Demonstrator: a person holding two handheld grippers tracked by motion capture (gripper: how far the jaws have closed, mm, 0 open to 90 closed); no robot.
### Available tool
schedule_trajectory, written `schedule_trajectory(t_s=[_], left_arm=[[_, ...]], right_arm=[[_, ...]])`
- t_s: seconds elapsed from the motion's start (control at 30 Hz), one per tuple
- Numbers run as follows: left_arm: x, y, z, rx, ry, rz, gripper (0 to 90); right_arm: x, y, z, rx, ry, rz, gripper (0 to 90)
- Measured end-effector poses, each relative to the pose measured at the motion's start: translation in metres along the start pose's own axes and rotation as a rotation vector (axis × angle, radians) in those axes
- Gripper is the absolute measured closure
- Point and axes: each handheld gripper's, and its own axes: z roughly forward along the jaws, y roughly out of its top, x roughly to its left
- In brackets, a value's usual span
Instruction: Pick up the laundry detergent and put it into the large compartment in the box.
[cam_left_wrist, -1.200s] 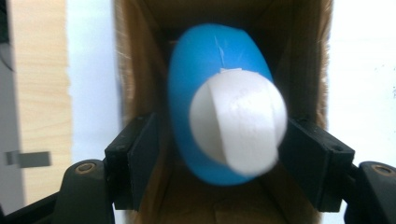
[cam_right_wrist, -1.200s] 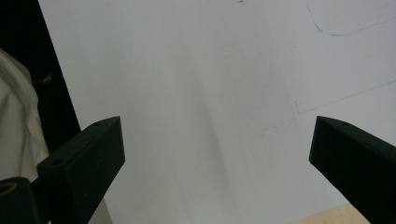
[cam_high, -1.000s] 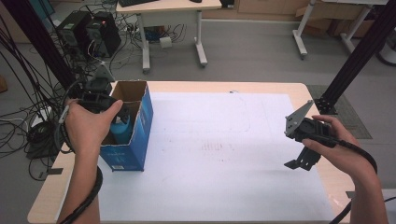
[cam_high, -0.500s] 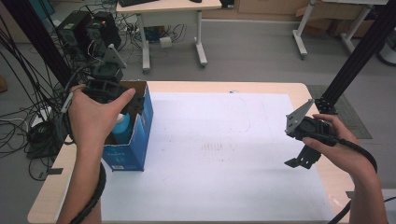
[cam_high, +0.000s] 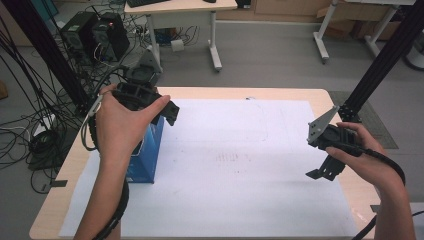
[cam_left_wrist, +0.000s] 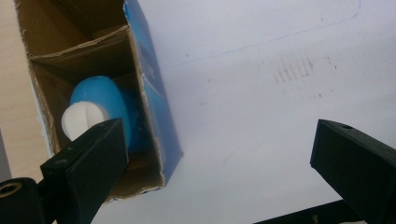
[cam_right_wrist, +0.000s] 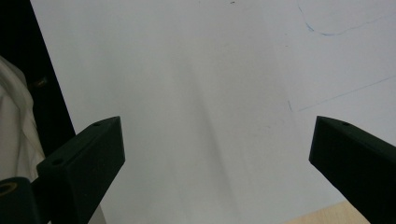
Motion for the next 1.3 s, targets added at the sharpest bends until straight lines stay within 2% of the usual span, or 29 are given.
schedule_trajectory(t_s=[0.17, 0.23, 0.3, 0.6, 1.3], left_arm=[[-0.005, 0.005, 0.003, 0.007, -0.002, 0.013, 4.3], [-0.004, 0.007, 0.005, 0.010, -0.021, 0.017, 4.4], [-0.008, 0.008, 0.007, 0.014, -0.012, 0.023, 4.3], [-0.009, 0.011, 0.012, 0.022, -0.029, 0.037, 4.3], [-0.013, 0.014, 0.017, 0.034, -0.007, 0.036, 4.2]], right_arm=[[0.000, 0.000, 0.001, -0.002, 0.000, 0.001, 3.3], [-0.001, 0.000, 0.001, -0.004, 0.002, 0.000, 3.3], [-0.002, 0.000, 0.002, -0.002, 0.003, 0.001, 3.3], [-0.002, -0.002, 0.002, -0.003, 0.004, 0.009, 3.3], [-0.005, -0.001, 0.004, -0.003, 0.008, 0.006, 3.3]])
